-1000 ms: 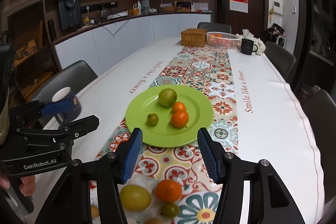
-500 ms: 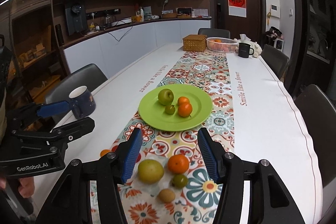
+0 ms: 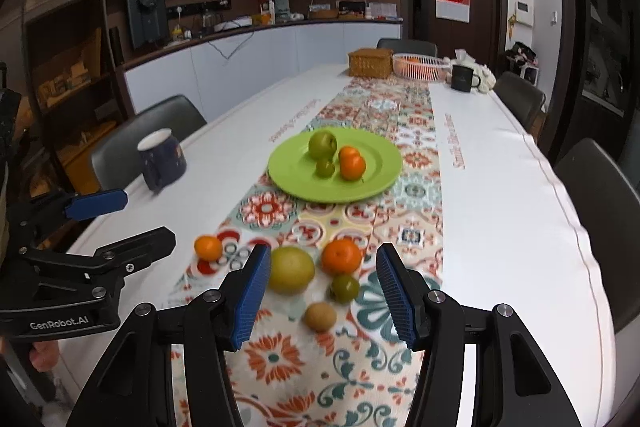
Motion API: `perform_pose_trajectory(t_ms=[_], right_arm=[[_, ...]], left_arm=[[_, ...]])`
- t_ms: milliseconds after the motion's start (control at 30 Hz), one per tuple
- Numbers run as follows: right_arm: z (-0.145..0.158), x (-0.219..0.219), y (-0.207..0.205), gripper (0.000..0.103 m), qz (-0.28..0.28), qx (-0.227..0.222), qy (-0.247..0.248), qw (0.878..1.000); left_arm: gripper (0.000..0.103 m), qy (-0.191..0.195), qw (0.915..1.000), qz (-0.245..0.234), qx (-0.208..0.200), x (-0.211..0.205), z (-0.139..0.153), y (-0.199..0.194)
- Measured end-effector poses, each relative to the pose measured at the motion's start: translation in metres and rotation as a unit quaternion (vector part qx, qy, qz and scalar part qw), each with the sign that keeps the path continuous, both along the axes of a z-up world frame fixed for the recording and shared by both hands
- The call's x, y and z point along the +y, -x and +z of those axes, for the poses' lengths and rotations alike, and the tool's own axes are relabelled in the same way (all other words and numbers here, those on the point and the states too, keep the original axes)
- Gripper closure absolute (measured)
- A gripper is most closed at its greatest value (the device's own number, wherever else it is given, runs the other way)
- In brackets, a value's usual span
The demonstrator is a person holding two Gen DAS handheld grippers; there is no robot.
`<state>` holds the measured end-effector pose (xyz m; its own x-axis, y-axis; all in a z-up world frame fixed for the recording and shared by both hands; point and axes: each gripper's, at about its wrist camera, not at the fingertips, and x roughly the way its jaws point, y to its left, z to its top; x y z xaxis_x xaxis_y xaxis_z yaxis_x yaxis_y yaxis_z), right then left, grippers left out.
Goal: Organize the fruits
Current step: 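Withdraw both open tools from the plate back toward the fruit, then grasp a brown kiwi with the left tool while the right tool grasps another kiwi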
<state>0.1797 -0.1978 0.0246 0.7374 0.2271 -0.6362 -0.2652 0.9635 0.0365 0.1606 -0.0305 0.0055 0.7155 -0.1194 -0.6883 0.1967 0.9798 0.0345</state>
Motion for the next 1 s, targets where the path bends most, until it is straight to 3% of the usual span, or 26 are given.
perform_pose_trajectory(t_ms=[633,933,1000], right_arm=[[-0.057,0.003,0.008,0.048,0.004,0.069,0.022,0.997],[-0.076,0.007,-0.004,0.048,0.007,0.087,0.032,0.996],[-0.077,0.008,-0.007,0.048,0.008,0.088,0.033,0.996]], left_arm=[[0.025,-0.002,0.9960,-0.008,0.089,0.001,-0.065,0.003],[0.028,-0.005,0.9944,-0.009,0.105,0.000,-0.083,-0.010],[0.033,-0.002,0.9944,-0.007,0.105,0.000,-0.084,-0.013]])
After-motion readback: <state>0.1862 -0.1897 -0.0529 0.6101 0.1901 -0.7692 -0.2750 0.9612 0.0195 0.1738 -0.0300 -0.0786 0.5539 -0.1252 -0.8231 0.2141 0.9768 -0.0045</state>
